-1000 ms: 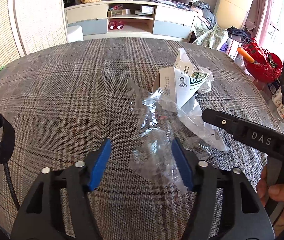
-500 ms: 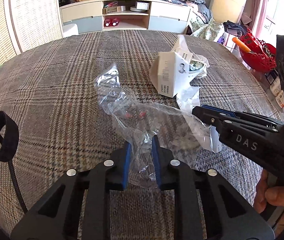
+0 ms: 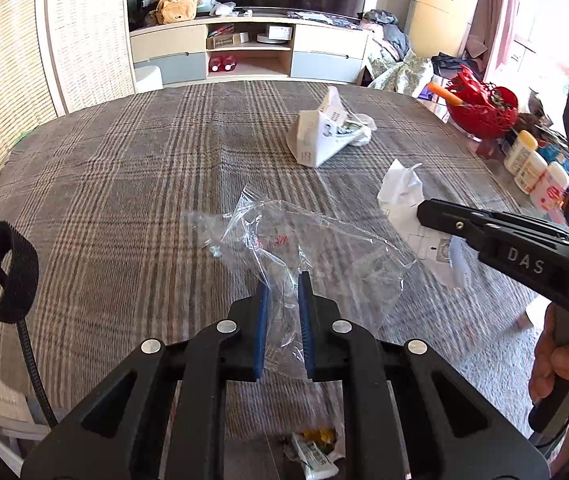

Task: Collect trash
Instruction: 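Carry the plastic bag and paper to the bin and open both tools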

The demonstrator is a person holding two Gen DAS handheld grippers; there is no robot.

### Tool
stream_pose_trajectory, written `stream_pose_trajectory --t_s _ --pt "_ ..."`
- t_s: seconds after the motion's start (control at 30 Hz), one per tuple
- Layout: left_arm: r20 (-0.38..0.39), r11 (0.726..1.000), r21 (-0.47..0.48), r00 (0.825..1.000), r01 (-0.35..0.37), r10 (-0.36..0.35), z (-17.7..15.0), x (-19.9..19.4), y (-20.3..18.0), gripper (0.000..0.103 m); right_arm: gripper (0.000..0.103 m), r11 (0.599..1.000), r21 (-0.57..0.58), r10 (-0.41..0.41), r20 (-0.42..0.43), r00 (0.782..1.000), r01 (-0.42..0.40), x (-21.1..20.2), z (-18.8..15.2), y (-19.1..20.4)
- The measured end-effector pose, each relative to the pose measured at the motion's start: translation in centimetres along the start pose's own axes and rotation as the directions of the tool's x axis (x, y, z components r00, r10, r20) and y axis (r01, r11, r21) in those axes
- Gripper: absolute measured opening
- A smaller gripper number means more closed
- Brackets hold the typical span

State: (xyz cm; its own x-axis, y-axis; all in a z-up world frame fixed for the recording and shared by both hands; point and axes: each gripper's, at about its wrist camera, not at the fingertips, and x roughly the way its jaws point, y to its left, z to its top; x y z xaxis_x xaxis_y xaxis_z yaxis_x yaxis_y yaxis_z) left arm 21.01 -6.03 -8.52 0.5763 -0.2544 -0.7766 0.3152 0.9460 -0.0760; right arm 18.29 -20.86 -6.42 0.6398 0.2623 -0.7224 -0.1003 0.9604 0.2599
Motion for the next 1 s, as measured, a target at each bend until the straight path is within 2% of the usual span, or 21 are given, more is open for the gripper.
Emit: stream_pose_trajectory --t_s 0.3,0.5,0.73,1.0 --pt "-0.01 1.0 0.017 1.0 0.007 -0.007 -6.7 -4.9 -1.8 0.013 0.008 0.996 -0.055 -0.063 0.016 0.998 0.064 -6.0 -7.7 1.9" --pt "-0.034 1.0 0.027 0.999 0.016 -0.015 -11.4 -6.2 -2.6 0.013 0.008 0.998 -0.028 -0.052 -0.027 0.998 0.051 -6.6 -13.1 1.9" --pt "-0.11 0.999 0.032 0.994 0.025 -0.022 -15.9 -4.2 -2.8 0.013 0.008 0.998 0.051 -0.03 -0.123 0.992 0.036 -3.4 -18.2 0.8" --pt "-0.216 0.998 0.021 0.975 0.053 -0.047 -19.8 -0.1 -3.2 0.013 0.008 0.997 0.067 -0.034 -0.209 0.977 0.049 0.4 -20.8 0.7"
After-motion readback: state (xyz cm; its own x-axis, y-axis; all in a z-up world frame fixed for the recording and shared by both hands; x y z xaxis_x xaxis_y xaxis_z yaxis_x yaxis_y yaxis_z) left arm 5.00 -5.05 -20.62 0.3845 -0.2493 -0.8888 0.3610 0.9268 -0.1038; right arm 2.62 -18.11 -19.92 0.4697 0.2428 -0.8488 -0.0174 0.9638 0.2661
